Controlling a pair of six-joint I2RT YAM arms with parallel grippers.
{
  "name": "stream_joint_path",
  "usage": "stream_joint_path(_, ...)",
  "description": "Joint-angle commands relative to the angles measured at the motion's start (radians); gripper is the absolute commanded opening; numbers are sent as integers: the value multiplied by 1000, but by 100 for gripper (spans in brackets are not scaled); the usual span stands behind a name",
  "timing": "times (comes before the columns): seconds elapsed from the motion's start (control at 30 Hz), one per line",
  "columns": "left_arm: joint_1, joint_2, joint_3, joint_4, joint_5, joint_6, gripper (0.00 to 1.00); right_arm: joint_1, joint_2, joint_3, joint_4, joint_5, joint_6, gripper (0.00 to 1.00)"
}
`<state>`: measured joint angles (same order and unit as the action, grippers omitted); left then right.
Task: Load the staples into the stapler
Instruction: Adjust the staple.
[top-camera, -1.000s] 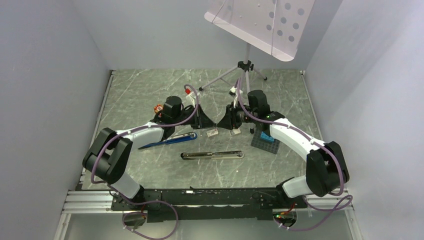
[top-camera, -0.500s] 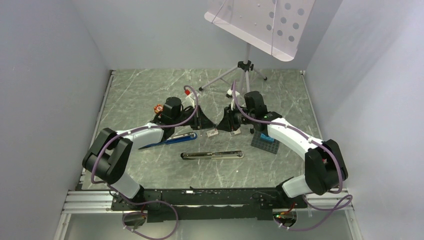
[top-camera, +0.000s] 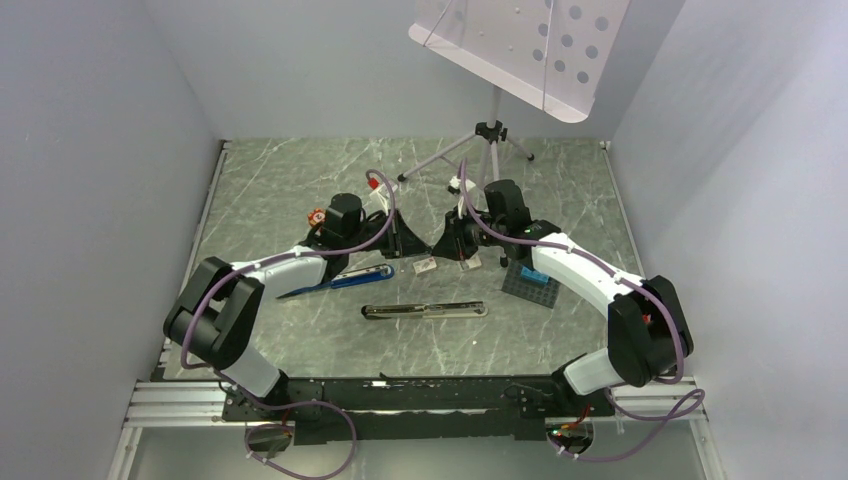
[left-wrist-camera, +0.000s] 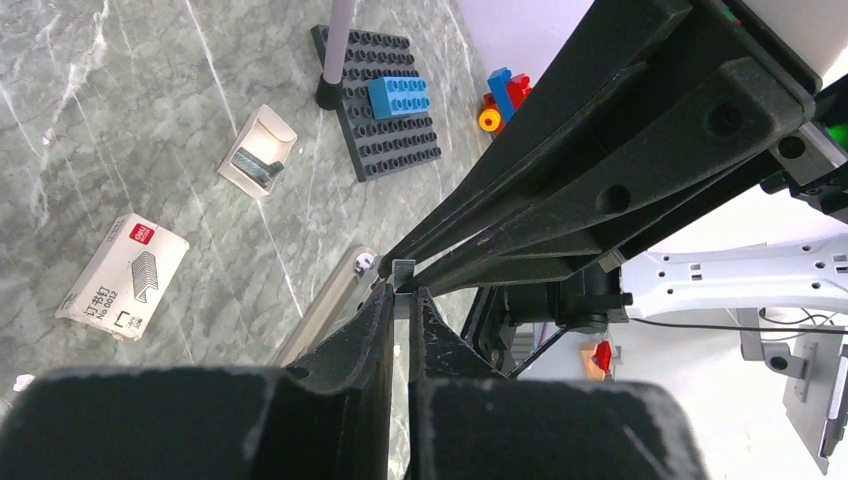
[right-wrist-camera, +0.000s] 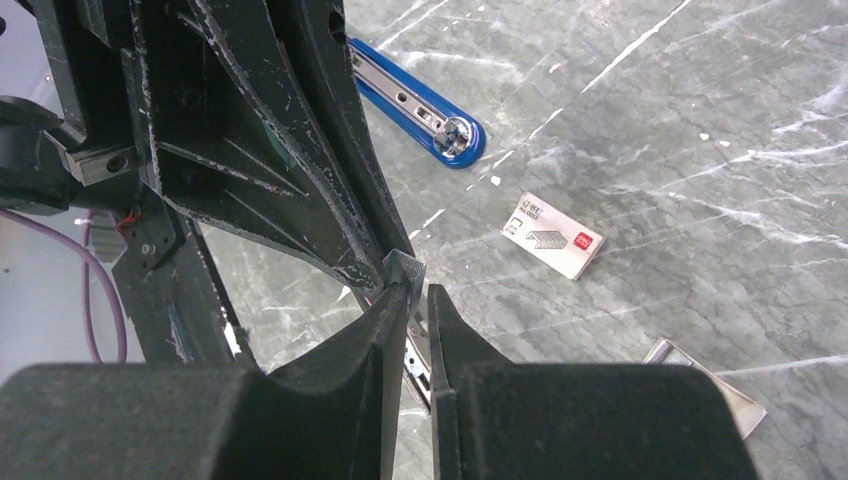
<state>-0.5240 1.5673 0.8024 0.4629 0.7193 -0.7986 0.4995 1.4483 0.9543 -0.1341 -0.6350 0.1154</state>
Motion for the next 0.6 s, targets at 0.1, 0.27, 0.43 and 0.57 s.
stream_joint_path(0.1,2,-46,-16,45,-18,-3,10,10,-4,37,-13,-2,-33,18)
stream_joint_path(0.27,4,-48,-22,46,-24,-7,10,9,-6,36,-14,-1,-35,18)
stream_joint_path(0.43,4,-50,-23,49,-26,-9,10,11,-5,34,-14,-2,-35,18)
stream_joint_path(0.57,4,-48,-22,53,-25,-12,10,13,-4,34,-12,0,-36,17)
